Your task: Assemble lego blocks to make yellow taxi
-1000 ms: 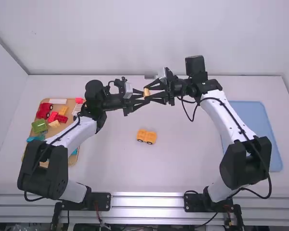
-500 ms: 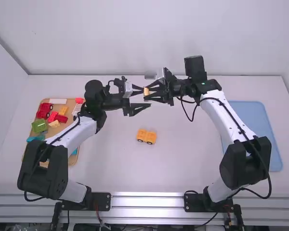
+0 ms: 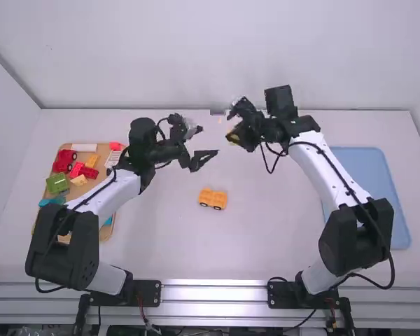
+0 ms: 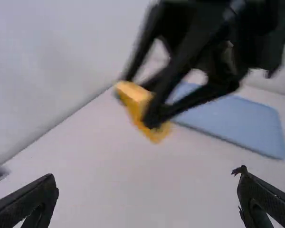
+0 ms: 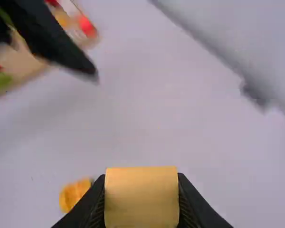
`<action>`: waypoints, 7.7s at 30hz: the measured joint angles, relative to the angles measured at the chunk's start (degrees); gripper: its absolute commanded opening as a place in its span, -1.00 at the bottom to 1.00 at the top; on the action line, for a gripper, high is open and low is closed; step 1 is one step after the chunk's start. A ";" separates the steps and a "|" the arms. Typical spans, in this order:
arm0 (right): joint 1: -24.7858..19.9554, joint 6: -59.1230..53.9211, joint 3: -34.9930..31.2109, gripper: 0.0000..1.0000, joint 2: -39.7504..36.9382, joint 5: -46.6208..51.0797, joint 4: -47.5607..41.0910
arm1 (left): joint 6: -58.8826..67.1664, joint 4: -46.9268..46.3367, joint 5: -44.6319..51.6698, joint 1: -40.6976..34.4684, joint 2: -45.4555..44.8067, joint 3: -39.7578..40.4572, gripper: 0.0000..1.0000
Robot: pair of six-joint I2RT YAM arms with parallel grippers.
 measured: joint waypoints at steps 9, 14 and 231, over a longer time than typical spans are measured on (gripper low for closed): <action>6.40 22.12 -0.37 -0.72 2.34 21.44 -21.38 | 1.29 1.03 -14.82 0.00 0.00 0.00 0.98; 6.97 31.80 -6.10 -0.71 4.33 23.78 -16.55 | 1.40 1.42 -17.07 0.00 0.02 0.00 0.98; -8.74 -74.75 -7.87 -0.66 26.29 -35.28 -16.90 | 59.84 -20.48 8.68 -3.85 30.34 -0.02 0.99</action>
